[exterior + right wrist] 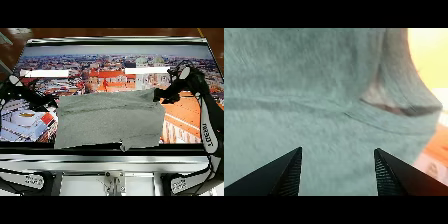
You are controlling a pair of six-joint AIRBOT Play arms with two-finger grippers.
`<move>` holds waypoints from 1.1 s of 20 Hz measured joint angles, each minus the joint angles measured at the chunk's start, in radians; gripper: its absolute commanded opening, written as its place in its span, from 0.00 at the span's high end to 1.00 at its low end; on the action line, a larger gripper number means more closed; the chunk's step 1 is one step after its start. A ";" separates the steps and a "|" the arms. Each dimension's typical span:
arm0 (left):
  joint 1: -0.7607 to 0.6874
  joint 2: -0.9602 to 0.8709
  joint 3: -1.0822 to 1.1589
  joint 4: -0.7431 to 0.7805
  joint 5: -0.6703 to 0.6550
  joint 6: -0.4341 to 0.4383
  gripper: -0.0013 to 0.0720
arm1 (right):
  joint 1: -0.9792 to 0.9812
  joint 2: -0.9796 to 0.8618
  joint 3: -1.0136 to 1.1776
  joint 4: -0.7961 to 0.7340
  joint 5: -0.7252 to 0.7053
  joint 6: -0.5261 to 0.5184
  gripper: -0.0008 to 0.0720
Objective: Fold the shirts.
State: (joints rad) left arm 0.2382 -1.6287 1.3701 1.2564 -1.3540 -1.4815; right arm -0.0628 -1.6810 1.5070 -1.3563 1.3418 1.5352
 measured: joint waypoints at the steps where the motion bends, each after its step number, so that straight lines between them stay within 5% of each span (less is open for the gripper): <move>1: 0.028 0.025 -0.005 0.003 -0.039 0.020 0.09 | -0.026 0.029 -0.003 -0.037 0.047 -0.011 0.21; 6: 0.194 0.210 -0.276 -0.032 -0.111 0.122 0.07 | -0.219 0.177 -0.153 -0.004 0.171 -0.060 0.21; 13: 0.302 0.345 -0.727 -0.186 0.019 0.267 0.07 | -0.337 0.278 -0.372 0.172 0.141 -0.127 0.21; 22: 0.316 0.358 -0.884 -0.270 0.103 0.319 0.11 | -0.349 0.290 -0.404 0.247 0.134 -0.141 0.21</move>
State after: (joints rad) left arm 0.5541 -1.2705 0.4858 0.9867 -1.2510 -1.1622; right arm -0.4122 -1.3914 1.1034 -1.1091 1.4757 1.3945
